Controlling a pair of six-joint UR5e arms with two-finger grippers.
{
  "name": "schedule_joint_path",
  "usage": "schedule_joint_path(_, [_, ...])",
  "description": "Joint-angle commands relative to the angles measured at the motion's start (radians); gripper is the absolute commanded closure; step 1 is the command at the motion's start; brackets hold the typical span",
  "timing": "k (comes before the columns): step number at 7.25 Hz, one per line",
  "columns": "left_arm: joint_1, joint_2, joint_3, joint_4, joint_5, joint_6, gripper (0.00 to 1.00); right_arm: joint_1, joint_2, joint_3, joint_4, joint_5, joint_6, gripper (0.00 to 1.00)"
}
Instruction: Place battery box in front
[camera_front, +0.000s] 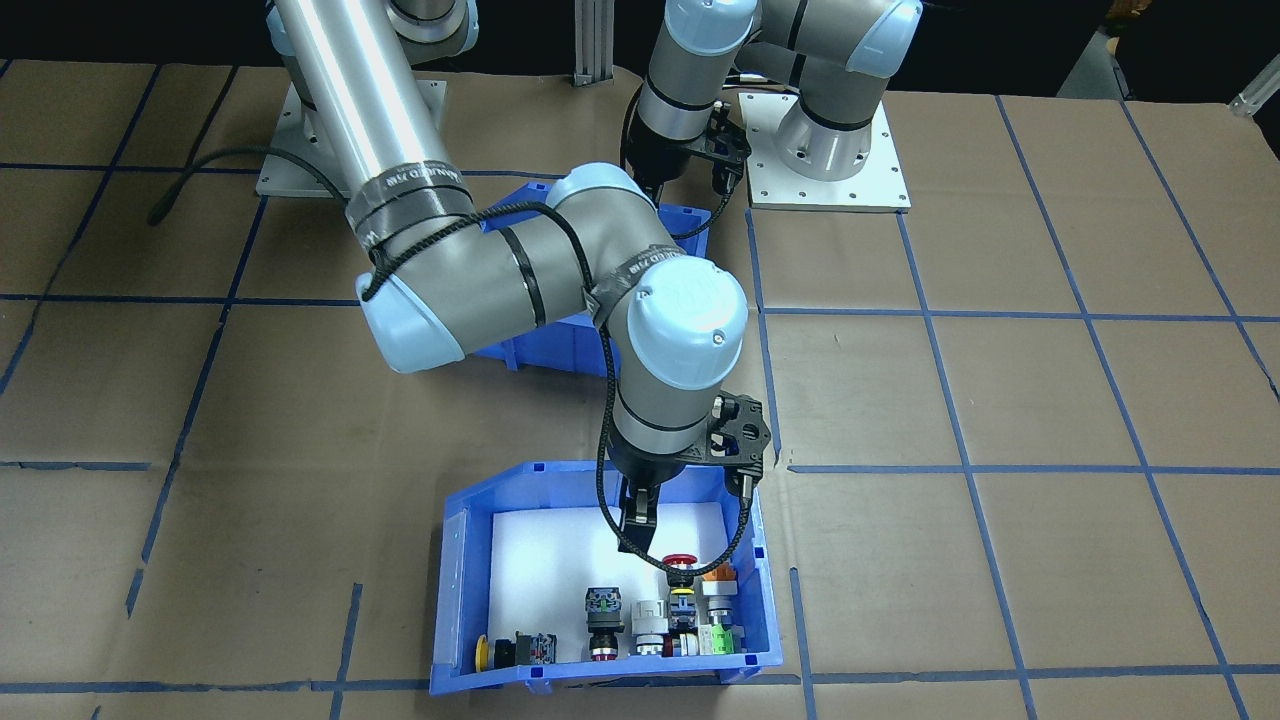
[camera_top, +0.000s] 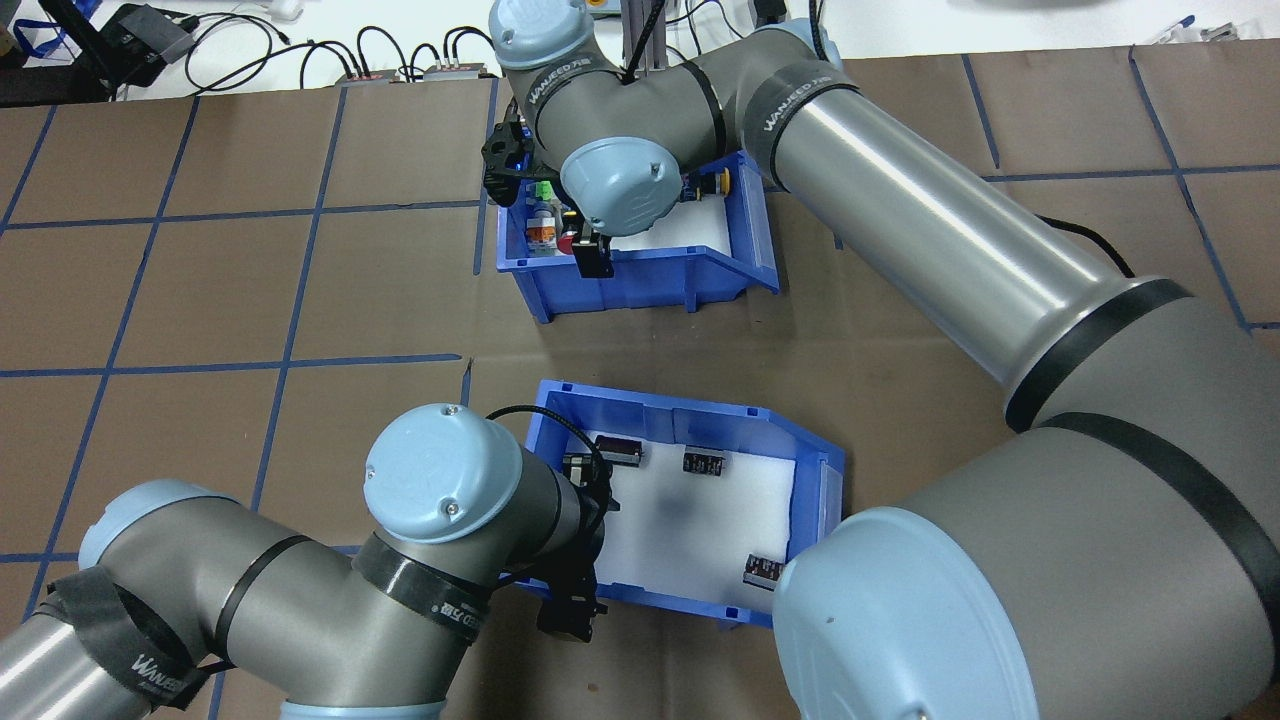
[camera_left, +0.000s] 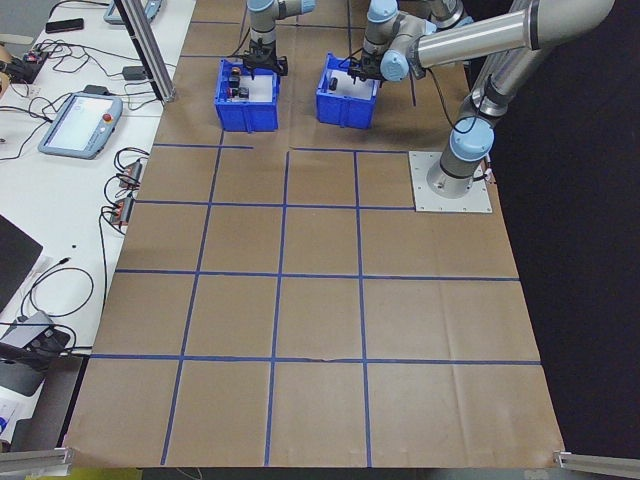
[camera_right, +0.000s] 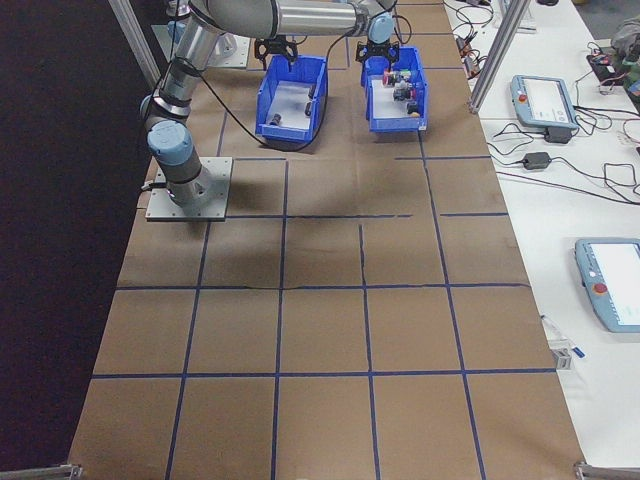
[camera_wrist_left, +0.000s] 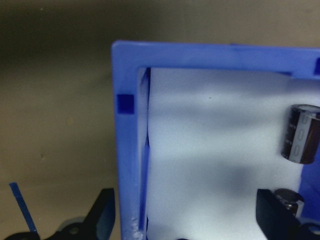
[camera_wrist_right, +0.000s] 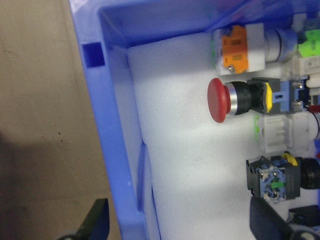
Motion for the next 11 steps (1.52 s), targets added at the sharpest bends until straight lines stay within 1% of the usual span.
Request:
schedule_joint_path(1, [-0.002,0.006,0.014,-0.013,-0.006,0.000,0.01,0.007,0.021,0.002,0.001,-0.004,0.004,0.16])
schedule_joint_path(2, [-0.002,-0.013,0.008,-0.017,-0.015,0.012,0.01,0.001,0.016,0.000,0.017,-0.025,-0.002,0.55])
schedule_joint_path(3, [-0.003,-0.026,0.008,-0.017,-0.022,0.020,0.01,0.001,0.007,-0.001,0.018,-0.048,-0.004,0.80])
schedule_joint_path(4, [-0.003,-0.033,0.005,-0.040,-0.036,0.020,0.01,-0.005,0.003,-0.004,0.029,-0.050,-0.005,0.93])
schedule_joint_path(5, [-0.003,-0.037,0.007,-0.116,-0.039,0.020,0.01,-0.013,0.001,-0.006,0.029,-0.048,-0.005,0.96])
schedule_joint_path(6, [-0.003,-0.040,0.007,-0.135,-0.039,0.022,0.02,-0.018,-0.007,-0.006,0.029,-0.047,-0.008,0.97])
schedule_joint_path(7, [-0.003,-0.054,0.007,-0.134,-0.041,0.025,0.13,-0.024,-0.020,-0.001,0.029,-0.048,-0.031,0.98])
schedule_joint_path(8, [-0.003,-0.062,0.008,-0.134,-0.049,0.028,0.29,-0.036,-0.034,0.003,0.029,-0.050,-0.042,0.98])
schedule_joint_path(9, [-0.003,-0.063,0.008,-0.134,-0.053,0.032,0.42,-0.064,-0.052,0.011,0.035,-0.053,-0.075,0.98])
schedule_joint_path(10, [-0.003,-0.069,0.007,-0.131,-0.055,0.045,0.45,-0.109,-0.072,0.014,0.055,-0.054,-0.092,0.98])
schedule_joint_path(11, [-0.003,-0.076,0.005,-0.132,-0.091,0.045,0.57,-0.163,-0.095,0.023,0.061,-0.067,-0.100,0.98])
